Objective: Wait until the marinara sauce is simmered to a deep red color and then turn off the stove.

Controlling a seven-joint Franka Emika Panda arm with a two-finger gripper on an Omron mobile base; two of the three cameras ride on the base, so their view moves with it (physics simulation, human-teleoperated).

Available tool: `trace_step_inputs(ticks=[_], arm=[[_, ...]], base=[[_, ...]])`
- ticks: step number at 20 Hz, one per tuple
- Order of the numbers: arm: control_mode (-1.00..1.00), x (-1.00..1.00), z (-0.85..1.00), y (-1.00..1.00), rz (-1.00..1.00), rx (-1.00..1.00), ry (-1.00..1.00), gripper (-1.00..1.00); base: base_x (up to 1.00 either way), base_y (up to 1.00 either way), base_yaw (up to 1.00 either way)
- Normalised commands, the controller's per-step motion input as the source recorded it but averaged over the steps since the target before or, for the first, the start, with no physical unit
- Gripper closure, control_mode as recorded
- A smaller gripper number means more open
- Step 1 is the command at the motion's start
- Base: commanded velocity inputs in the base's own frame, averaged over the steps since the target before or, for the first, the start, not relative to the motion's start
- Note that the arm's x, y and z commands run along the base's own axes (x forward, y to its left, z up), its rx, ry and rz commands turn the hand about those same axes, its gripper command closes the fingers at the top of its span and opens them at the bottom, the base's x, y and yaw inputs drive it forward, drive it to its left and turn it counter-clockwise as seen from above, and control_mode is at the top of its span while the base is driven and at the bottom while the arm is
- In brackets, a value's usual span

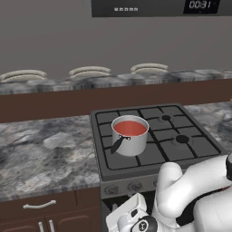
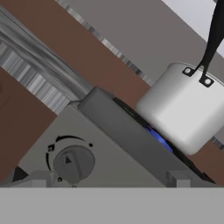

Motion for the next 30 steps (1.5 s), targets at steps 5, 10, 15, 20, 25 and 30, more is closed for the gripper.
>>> trace_step_inputs(ticks=[5, 10, 15, 20, 25, 30], arm=[[-1.00, 0.36, 0.03, 0.00, 0.00, 0.00, 0.02, -1.00], [-1.00, 0.41, 0.03, -0.02, 0.00, 0.00, 0.02, -1.00], [-1.00, 0.31, 0.14, -0.28, 0.01, 0.08, 0.00, -1.00], [-1.00, 0.07, 0.00, -0.22, 0.03, 0.01, 0.00, -1.00], [-1.00, 0.25, 0.00, -0.17, 0.03, 0.00, 0.00, -1.00], [-1.00, 0.27, 0.00, -0.31, 0.06, 0.01, 0.00, -1.00]], base=[[0.00, 0.00, 0.00], [0.00, 0.00, 0.00], [0.00, 0.00, 0.00], [0.00, 0.00, 0.00], [0.00, 0.00, 0.00], [0.00, 0.00, 0.00]])
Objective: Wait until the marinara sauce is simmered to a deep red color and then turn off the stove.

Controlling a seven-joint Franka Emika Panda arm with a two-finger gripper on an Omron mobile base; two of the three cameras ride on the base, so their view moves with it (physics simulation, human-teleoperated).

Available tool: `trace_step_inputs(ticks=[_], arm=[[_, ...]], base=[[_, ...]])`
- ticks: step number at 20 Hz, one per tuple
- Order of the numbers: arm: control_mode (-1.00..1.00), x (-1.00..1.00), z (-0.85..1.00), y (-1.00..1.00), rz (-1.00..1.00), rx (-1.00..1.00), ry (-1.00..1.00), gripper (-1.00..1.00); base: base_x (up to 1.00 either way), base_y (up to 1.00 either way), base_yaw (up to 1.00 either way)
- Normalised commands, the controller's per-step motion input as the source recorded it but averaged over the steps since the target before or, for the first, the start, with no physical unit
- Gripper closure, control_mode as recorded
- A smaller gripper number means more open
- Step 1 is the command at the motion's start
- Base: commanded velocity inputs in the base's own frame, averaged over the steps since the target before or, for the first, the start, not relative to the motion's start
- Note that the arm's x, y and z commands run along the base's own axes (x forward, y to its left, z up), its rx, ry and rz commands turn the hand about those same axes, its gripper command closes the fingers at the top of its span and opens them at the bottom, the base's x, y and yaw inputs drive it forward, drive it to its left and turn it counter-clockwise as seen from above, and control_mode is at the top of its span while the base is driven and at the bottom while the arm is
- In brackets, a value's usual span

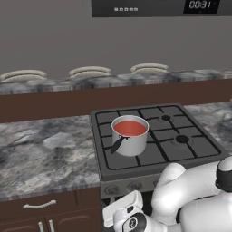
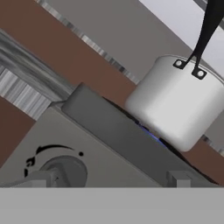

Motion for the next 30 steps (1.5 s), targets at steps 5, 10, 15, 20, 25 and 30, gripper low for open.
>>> trace_step_inputs(ticks=[5, 10, 15, 20, 25, 30], arm=[[-1.00, 0.29, 0.00, -0.23, 0.05, 0.00, 0.00, -1.00], [-1.00, 0.44, 0.07, -0.01, 0.00, 0.00, 0.03, -1.00], [-1.00, 0.34, 0.21, 0.00, 0.02, 0.00, 0.18, -1.00], [-1.00, 0.01, -0.02, 0.00, 0.00, -0.01, 0.02, -1.00], [-1.00, 0.04, -0.08, -0.15, 0.00, -0.02, 0.05, -1.00], [-1.00, 0.22, 0.00, -0.37, 0.00, 0.00, 0.17, -1.00]], base=[[0.00, 0.00, 0.00], [0.00, 0.00, 0.00], [0.00, 0.00, 0.00], [0.00, 0.00, 0.00], [0.00, 0.00, 0.00], [0.00, 0.00, 0.00]])
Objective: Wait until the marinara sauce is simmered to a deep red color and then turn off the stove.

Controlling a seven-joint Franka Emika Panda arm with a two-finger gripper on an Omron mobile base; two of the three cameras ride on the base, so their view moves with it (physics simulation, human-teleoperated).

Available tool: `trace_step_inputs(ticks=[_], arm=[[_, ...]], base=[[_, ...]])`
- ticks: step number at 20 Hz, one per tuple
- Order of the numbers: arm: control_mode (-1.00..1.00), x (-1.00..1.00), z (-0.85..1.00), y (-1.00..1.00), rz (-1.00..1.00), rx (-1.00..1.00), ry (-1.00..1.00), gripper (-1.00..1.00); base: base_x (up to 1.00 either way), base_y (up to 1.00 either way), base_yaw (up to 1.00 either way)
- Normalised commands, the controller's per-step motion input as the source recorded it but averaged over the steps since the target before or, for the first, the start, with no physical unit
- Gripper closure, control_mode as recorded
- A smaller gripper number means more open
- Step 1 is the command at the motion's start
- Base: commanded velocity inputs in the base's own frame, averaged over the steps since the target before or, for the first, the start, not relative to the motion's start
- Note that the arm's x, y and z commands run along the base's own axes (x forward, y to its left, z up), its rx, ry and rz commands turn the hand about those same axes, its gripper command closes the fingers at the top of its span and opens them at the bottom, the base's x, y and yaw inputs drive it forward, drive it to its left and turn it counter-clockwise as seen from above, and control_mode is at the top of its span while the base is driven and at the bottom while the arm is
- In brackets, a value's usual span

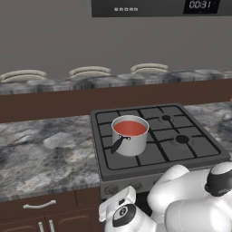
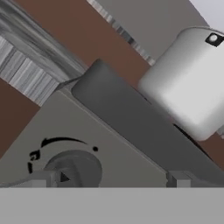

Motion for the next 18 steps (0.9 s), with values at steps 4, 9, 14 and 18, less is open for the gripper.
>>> trace_step_inputs(ticks=[4, 9, 14, 18], arm=[[-1.00, 0.34, 0.00, -0.31, 0.00, 0.00, 0.19, -1.00], [-1.00, 0.29, 0.00, -0.02, 0.01, 0.00, 0.04, -1.00], [-1.00, 0.21, 0.00, 0.00, 0.00, 0.00, 0.00, -1.00], [-1.00, 0.27, 0.00, 0.00, 0.00, 0.00, 0.06, -1.00]], base=[[0.00, 0.00, 0.00], [0.00, 0.00, 0.00], [0.00, 0.00, 0.00], [0.00, 0.00, 0.00]])
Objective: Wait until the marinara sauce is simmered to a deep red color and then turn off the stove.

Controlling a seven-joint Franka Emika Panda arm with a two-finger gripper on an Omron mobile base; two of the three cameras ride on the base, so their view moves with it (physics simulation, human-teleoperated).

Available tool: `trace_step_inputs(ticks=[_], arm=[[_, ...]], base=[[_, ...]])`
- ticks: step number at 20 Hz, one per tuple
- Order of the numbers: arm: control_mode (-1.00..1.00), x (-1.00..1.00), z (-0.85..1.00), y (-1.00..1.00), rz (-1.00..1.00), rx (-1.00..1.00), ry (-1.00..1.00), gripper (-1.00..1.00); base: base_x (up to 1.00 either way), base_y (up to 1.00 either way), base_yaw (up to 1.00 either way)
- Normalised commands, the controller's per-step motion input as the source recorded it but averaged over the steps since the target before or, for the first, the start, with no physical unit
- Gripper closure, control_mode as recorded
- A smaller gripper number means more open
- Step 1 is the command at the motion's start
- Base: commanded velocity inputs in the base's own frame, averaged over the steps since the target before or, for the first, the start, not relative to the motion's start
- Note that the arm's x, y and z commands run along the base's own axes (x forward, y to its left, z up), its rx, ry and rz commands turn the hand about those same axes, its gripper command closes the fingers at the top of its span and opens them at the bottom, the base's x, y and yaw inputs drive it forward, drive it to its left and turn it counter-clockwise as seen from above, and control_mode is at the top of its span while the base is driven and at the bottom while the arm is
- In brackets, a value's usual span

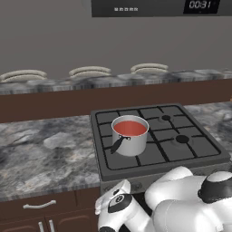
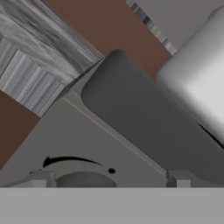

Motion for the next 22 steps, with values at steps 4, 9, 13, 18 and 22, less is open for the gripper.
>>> trace_step_inputs(ticks=[4, 9, 13, 18, 22], arm=[[-1.00, 0.37, 0.00, 0.04, 0.00, -0.04, 0.26, -1.00], [-1.00, 0.03, 0.00, 0.00, 0.00, -0.03, 0.10, -1.00], [-1.00, 0.00, -0.09, 0.00, 0.00, -0.05, 0.00, -1.00], [-1.00, -0.03, -0.22, -0.04, 0.01, -0.05, 0.00, -1.00], [-1.00, -0.03, -0.14, -0.29, 0.07, 0.00, -0.05, -1.00]], base=[[0.00, 0.00, 0.00], [0.00, 0.00, 0.00], [0.00, 0.00, 0.00], [0.00, 0.00, 0.00], [0.00, 0.00, 0.00]])
